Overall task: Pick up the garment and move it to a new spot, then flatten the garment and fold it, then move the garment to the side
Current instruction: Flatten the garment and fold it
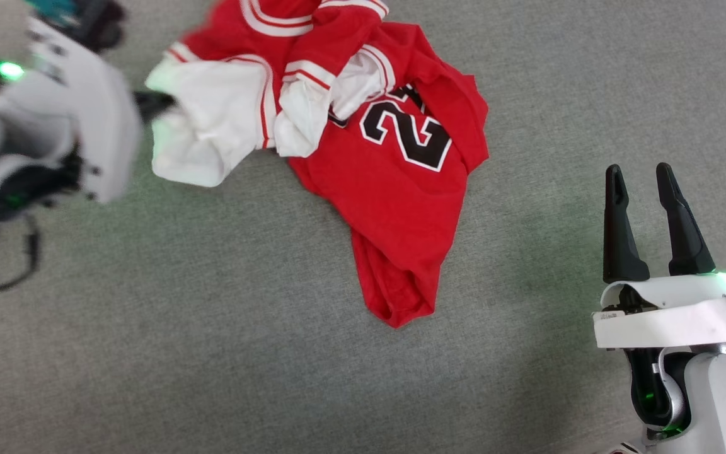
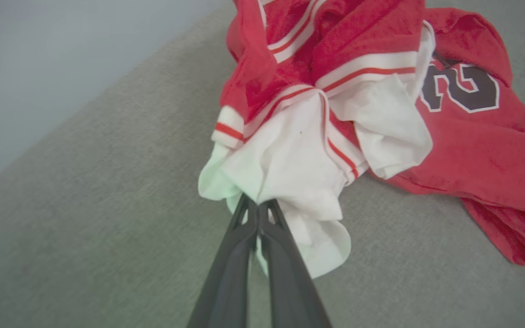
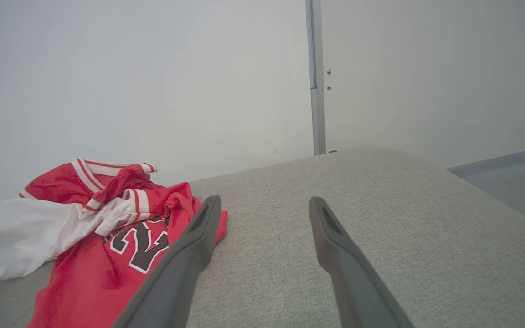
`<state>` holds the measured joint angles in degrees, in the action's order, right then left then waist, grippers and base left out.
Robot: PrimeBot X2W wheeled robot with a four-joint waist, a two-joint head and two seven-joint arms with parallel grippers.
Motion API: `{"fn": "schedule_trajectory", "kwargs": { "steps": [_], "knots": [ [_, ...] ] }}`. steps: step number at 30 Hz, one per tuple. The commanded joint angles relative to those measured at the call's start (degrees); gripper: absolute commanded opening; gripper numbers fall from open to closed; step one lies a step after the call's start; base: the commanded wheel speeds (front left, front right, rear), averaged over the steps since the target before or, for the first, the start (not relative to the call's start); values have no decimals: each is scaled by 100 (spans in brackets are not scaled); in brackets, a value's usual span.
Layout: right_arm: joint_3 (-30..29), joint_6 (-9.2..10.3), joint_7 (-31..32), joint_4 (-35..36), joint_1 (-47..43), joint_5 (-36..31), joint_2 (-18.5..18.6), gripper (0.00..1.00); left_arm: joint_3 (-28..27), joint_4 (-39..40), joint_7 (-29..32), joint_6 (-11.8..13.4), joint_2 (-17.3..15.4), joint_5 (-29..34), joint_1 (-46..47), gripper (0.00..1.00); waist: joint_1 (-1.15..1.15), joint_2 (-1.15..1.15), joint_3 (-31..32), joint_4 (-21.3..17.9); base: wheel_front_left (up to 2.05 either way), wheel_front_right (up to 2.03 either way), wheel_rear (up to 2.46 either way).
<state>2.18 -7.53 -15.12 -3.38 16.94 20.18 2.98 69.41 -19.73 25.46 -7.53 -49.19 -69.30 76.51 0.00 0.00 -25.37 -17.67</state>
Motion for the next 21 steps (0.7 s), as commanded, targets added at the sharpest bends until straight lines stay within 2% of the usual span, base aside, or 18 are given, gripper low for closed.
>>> {"fn": "schedule_trajectory", "kwargs": {
  "steps": [1,7,13,21],
  "knots": [
    [-14,8,-3,-11,-29,-20,-13,100,7,-104,-38,10,-153,2,81,0,0,0,31,51,0,0,0],
    [49,8,-2,-1,20,17,-13,100,81,-726,30,10,-479,-36,116,0,0,0,-17,24,0,0,0],
    [-6,8,-2,46,-31,49,-15,100,238,-1263,-49,10,-802,448,156,0,0,0,-114,-132,0,0,0],
    [-79,8,-2,77,-99,-28,-15,100,293,-2011,-290,10,-745,635,-16,0,0,0,-120,-124,0,0,0]
  ]
}}
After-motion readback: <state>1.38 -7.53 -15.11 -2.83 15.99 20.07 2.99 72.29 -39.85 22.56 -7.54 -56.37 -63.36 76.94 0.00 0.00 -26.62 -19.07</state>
